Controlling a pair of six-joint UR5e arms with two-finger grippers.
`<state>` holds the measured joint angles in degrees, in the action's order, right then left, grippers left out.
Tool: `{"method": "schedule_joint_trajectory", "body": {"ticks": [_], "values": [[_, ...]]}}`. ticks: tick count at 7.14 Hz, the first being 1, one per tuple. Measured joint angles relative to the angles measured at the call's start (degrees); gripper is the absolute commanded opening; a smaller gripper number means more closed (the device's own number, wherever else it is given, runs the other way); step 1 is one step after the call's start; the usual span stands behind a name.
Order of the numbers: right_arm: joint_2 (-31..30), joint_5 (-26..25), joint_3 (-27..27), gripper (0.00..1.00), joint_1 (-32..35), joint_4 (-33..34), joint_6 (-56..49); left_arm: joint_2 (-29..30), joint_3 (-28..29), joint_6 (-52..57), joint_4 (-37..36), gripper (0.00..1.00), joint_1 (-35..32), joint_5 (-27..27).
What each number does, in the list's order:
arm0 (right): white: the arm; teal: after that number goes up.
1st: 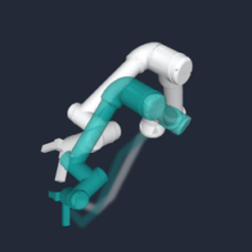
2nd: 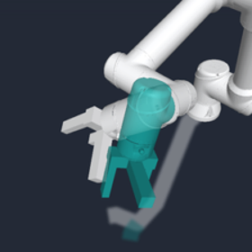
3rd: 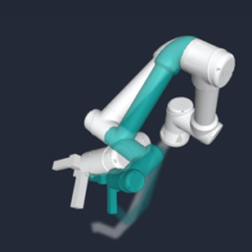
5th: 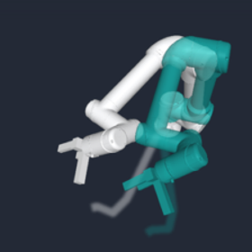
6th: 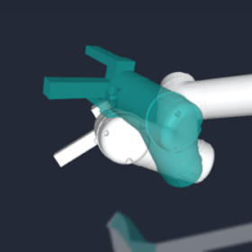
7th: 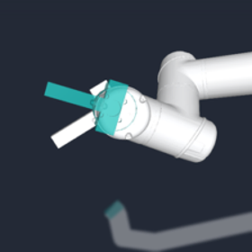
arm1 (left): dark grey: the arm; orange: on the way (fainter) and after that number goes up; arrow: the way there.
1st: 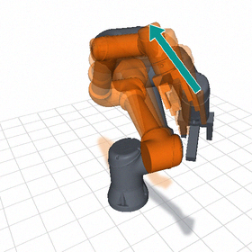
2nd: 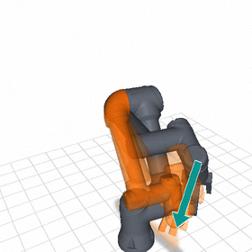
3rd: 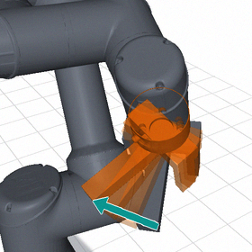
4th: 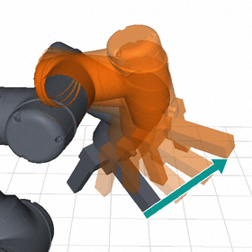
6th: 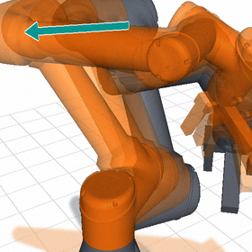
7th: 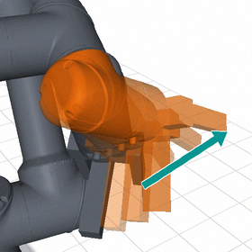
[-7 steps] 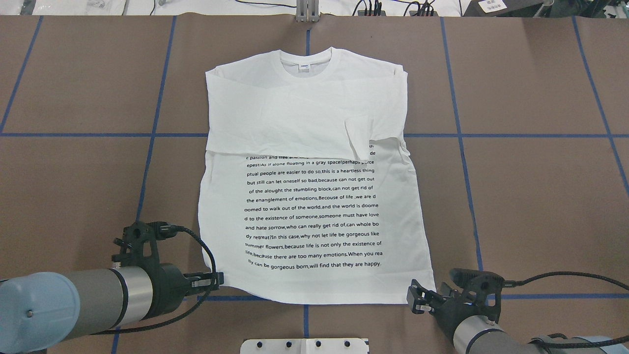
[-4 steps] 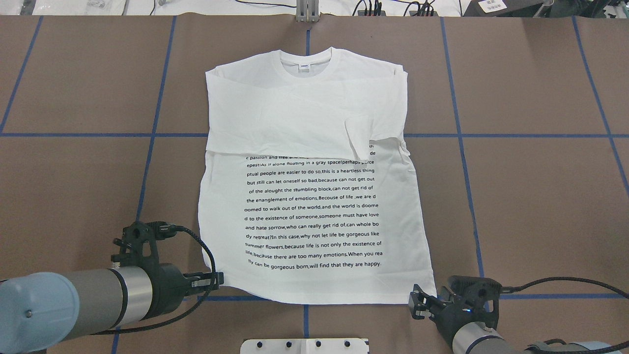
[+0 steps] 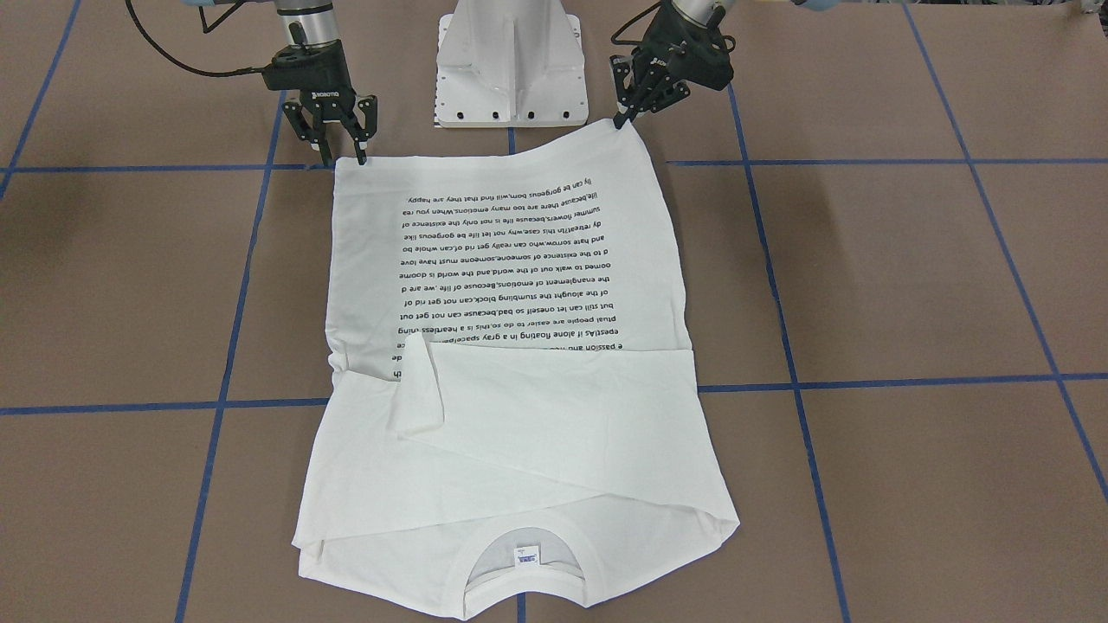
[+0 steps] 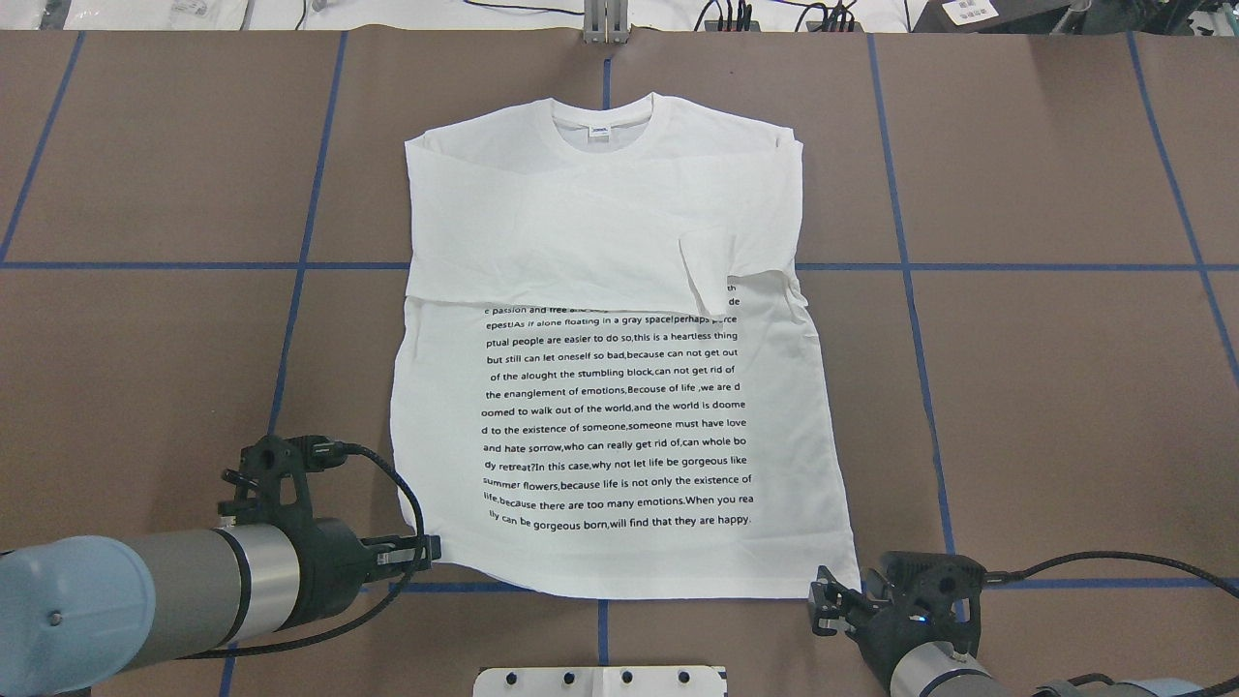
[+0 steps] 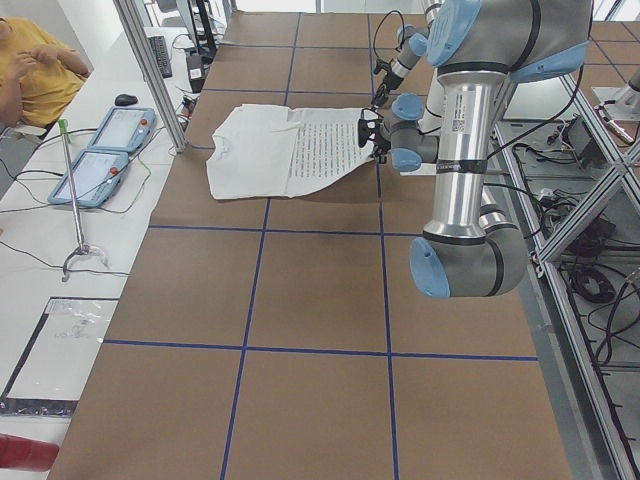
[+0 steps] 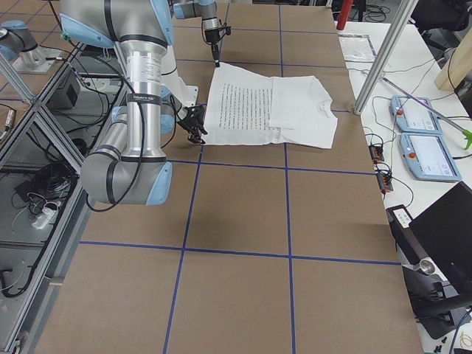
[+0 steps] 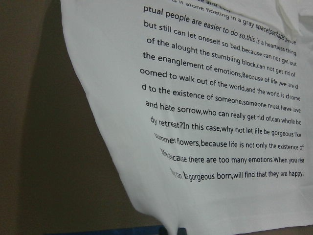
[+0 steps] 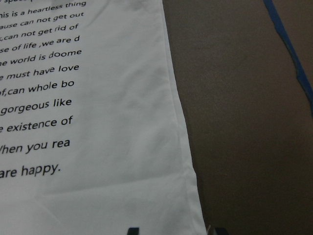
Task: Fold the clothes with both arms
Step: 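Position both grippers at the hem corners nearest the robot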
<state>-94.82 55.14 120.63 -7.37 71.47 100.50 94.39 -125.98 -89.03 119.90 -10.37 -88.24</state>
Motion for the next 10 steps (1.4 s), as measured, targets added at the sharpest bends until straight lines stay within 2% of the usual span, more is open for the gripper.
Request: {"method": "schedule_joint_trajectory", "body": {"ticks": [1, 2, 5, 6, 8, 10], "values": [[-0.01, -0.24, -0.08, 0.50, -0.16, 0.04, -0.02, 0.00, -0.03, 0.00, 0.04, 0.00, 0.00, 0.00], [0.00, -0.45, -0.11, 0.48, -0.37, 0.06, -0.01, -0.02, -0.04, 0.00, 0.04, 0.00, 0.00, 0.00], [0.79, -1.27, -1.31, 0.49, -0.85, 0.25, -0.21, -0.08, -0.06, 0.00, 0.00, 0.00, 0.00, 0.00], [1.06, -1.39, -1.72, 0.51, -0.85, 0.34, -0.29, -0.08, -0.06, 0.00, -0.01, 0.00, 0.00, 0.00], [1.17, -1.42, -1.89, 0.70, -0.61, 0.49, -0.54, -0.15, -0.06, 0.00, -0.02, 0.00, 0.00, 0.00], [1.14, -1.39, -1.53, 0.70, -0.07, 0.53, -1.31, -0.10, -0.06, 0.00, -0.02, 0.00, 0.00, 0.00]]}}
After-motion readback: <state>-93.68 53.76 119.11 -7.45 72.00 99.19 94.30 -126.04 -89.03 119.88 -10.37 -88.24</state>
